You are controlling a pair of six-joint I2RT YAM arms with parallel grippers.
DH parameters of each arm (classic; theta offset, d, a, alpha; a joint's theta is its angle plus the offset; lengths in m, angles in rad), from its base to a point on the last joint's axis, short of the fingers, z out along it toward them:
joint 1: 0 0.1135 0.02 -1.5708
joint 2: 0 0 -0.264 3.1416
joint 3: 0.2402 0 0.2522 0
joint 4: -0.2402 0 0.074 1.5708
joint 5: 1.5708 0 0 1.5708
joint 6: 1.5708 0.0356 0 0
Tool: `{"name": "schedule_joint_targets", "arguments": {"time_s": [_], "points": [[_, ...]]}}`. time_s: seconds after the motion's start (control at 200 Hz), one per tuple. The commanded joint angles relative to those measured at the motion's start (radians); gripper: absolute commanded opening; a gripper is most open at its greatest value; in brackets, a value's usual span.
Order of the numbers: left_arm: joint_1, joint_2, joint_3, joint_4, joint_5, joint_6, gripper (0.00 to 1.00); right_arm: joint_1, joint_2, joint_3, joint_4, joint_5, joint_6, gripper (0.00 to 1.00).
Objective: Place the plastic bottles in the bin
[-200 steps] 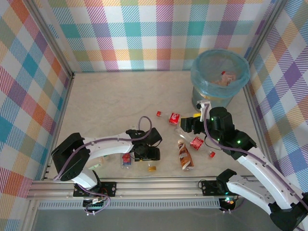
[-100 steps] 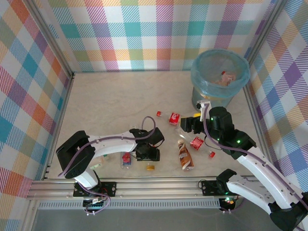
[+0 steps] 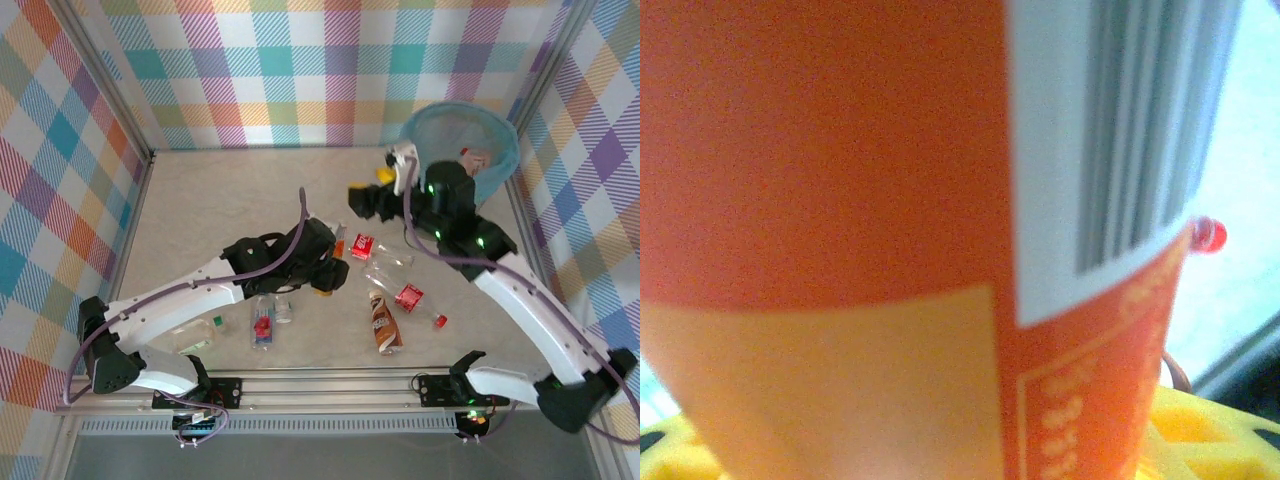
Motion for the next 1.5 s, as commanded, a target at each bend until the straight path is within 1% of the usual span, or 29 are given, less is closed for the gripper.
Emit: {"name": "schedule_joint_targets", "arguments": {"time_s": [0.0,0.03,0.06,0.14,0.21,0.29,0.45,0.55,0.625,0.715,0.815,0.885,0.945,1.04,1.135,1.23,1.325,1.495], "points": [[0.013,0.038,0.127,0.033,-0.149,0.220,0.01,-0.003,0.119,0.226,-0.075,-0.083,-0.058,0.76],[0.017,0.056,0.164,0.025,-0.153,0.253,0.00,-0.004,0.142,0.266,-0.101,-0.109,-0.063,0.75],[0.020,0.071,0.196,0.017,-0.159,0.280,0.00,-0.005,0.152,0.270,-0.097,-0.136,-0.070,0.75],[0.024,0.085,0.224,0.004,-0.187,0.321,0.00,-0.006,0.134,0.177,0.024,-0.177,-0.070,0.74],[0.026,0.073,0.201,0.009,-0.199,0.315,0.00,-0.014,0.107,0.107,0.107,-0.217,-0.021,0.74],[0.026,0.032,0.165,0.025,-0.182,0.268,0.00,-0.015,0.080,0.099,0.092,-0.250,0.044,0.73],[0.026,-0.128,-0.004,0.161,-0.034,0.206,0.00,-0.015,0.008,0.056,0.018,-0.297,0.173,0.74],[0.026,-0.218,-0.096,0.221,0.013,0.193,0.00,-0.015,-0.038,0.016,-0.015,-0.358,0.220,0.75],[0.026,-0.275,-0.137,0.245,0.055,0.223,0.00,-0.015,-0.066,0.009,-0.037,-0.434,0.238,0.77],[0.026,-0.334,-0.168,0.260,0.152,0.324,0.00,-0.014,-0.090,0.005,-0.037,-0.539,0.236,0.78],[0.030,-0.366,-0.152,0.247,0.278,0.435,0.00,-0.009,-0.105,0.003,-0.034,-0.621,0.213,0.79],[0.035,-0.371,-0.123,0.234,0.395,0.493,0.00,0.001,-0.118,0.002,-0.036,-0.658,0.181,0.79],[0.041,-0.368,-0.095,0.220,0.514,0.532,0.00,0.010,-0.134,0.003,-0.035,-0.663,0.162,0.79],[0.046,-0.351,-0.054,0.201,0.674,0.569,0.00,0.021,-0.156,0.011,-0.023,-0.696,0.131,0.80],[0.047,-0.338,-0.037,0.207,0.775,0.583,0.00,0.023,-0.169,0.024,-0.023,-0.792,0.065,0.84],[0.047,-0.341,-0.043,0.227,0.830,0.597,0.00,0.023,-0.154,0.075,-0.111,-0.871,-0.037,0.88],[0.050,-0.332,-0.037,0.229,0.838,0.609,0.00,0.023,-0.125,0.119,-0.190,-0.918,-0.122,0.91],[0.074,-0.295,0.002,0.202,0.840,0.624,0.00,0.023,-0.070,0.133,-0.148,-0.995,-0.174,0.94]]}}
